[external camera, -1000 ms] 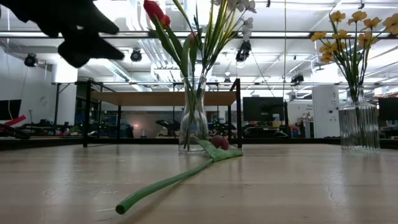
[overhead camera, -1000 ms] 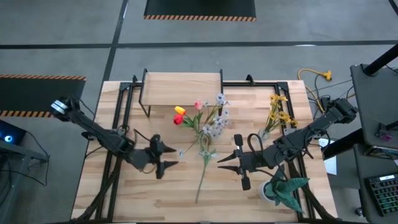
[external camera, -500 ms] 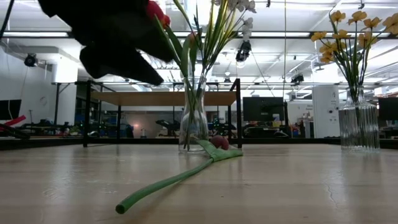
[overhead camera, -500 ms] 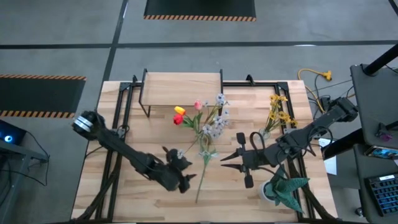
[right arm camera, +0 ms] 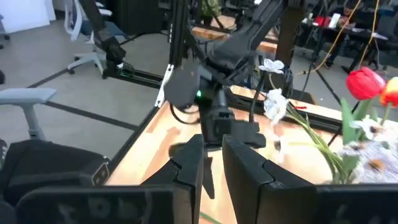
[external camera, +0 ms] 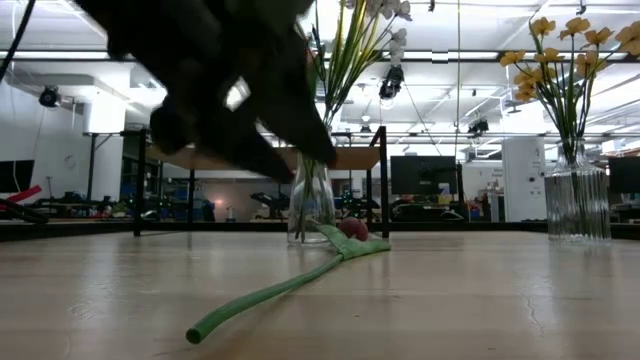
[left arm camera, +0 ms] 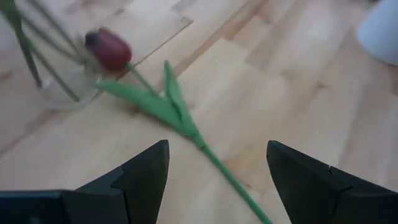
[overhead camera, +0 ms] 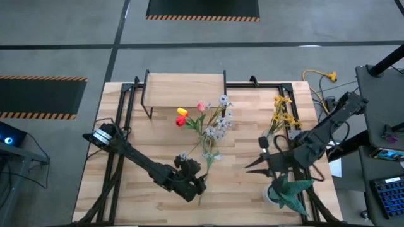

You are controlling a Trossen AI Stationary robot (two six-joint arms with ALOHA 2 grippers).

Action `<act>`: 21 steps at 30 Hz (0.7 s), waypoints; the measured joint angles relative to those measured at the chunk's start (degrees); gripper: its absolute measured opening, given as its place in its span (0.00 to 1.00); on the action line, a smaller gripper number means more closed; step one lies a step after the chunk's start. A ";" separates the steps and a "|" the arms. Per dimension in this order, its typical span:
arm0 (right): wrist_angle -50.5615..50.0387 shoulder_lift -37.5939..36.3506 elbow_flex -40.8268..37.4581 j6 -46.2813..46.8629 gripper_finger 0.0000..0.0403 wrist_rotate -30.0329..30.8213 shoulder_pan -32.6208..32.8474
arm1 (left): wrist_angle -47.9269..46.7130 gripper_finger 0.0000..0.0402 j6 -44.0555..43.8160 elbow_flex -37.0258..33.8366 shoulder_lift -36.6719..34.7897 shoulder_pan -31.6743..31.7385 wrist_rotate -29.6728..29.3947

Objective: Pick and place flowers into a vace then onto a shelf
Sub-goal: Put the dark red flower into the right transparent vase

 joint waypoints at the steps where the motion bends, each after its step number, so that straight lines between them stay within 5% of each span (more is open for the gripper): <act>1: -0.01 -1.30 -0.88 0.01 0.13 0.66 0.61 | 0.02 0.63 -1.30 -0.11 0.48 0.19 0.02; 12: -3.72 -16.27 -4.04 10.60 0.13 0.74 4.54 | 2.64 0.63 -7.62 -0.26 4.27 2.43 -0.02; 21: -6.32 -18.47 -4.14 11.07 0.13 0.74 8.33 | 2.54 0.63 -9.05 -0.68 4.34 4.58 -0.02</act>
